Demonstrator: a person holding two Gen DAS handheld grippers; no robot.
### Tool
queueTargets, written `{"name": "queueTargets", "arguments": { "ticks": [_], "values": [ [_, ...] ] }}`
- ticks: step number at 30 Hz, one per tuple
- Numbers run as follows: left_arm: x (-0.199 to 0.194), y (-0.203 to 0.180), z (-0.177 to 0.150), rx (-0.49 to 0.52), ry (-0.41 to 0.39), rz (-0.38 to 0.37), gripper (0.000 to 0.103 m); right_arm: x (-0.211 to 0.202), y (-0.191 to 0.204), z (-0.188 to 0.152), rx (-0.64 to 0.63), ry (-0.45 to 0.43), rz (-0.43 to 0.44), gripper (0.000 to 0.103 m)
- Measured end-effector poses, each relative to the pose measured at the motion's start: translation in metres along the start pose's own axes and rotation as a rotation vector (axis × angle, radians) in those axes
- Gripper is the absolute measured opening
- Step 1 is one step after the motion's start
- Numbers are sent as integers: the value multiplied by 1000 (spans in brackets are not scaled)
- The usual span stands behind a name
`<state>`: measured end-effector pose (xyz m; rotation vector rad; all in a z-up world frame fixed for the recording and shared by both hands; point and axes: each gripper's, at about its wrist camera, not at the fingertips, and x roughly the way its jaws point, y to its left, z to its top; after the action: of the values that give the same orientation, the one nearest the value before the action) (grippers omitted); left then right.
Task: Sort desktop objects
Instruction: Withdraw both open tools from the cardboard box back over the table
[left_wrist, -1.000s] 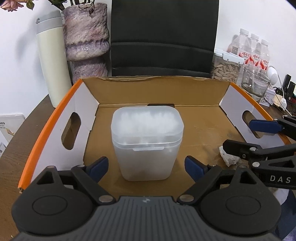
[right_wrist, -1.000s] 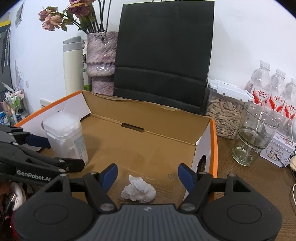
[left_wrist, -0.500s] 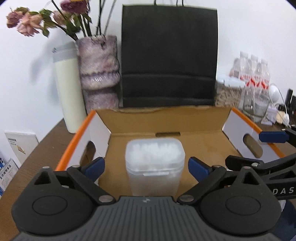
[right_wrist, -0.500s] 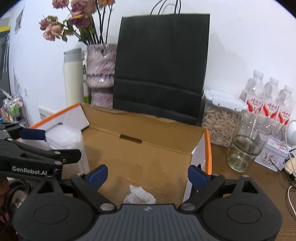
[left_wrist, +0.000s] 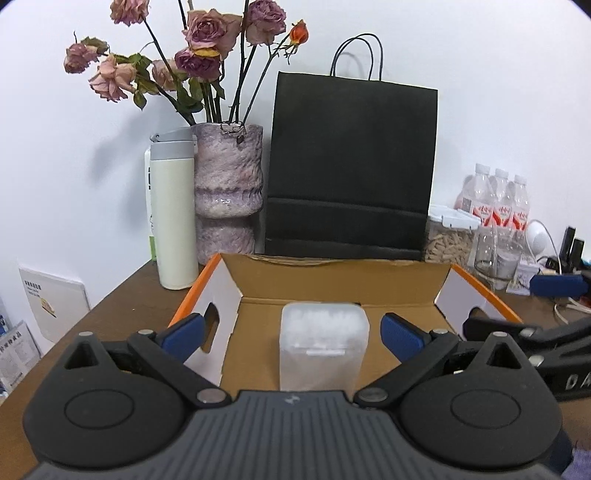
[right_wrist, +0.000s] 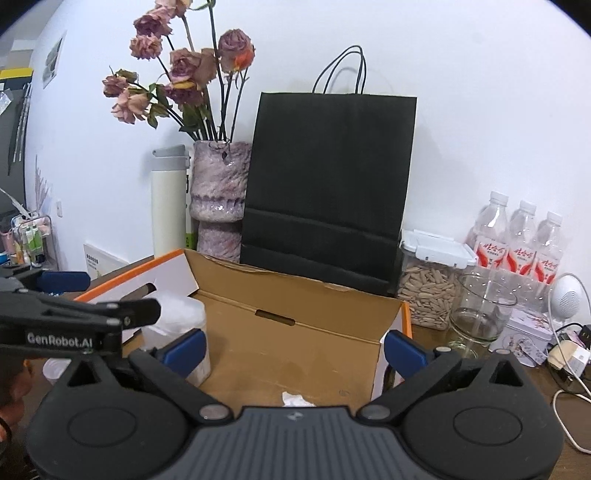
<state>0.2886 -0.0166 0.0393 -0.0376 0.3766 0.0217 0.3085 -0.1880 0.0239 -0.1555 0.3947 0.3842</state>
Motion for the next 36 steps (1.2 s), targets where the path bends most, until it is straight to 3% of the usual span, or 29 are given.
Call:
{"name": "queueTargets", "arguments": {
  "ticks": [11,24,36],
  "values": [
    [-40,-6,-23,24,-3,-8,103,-45,3,-18,14,1,-27,103],
    [-96,-7,-42,34,-40,-55,103,-112,18,-41,29,-58,-80,103],
    [-151,-2,-63,58,-58,-93,103,-174,36,-82,64,-46,-64,103]
  ]
}}
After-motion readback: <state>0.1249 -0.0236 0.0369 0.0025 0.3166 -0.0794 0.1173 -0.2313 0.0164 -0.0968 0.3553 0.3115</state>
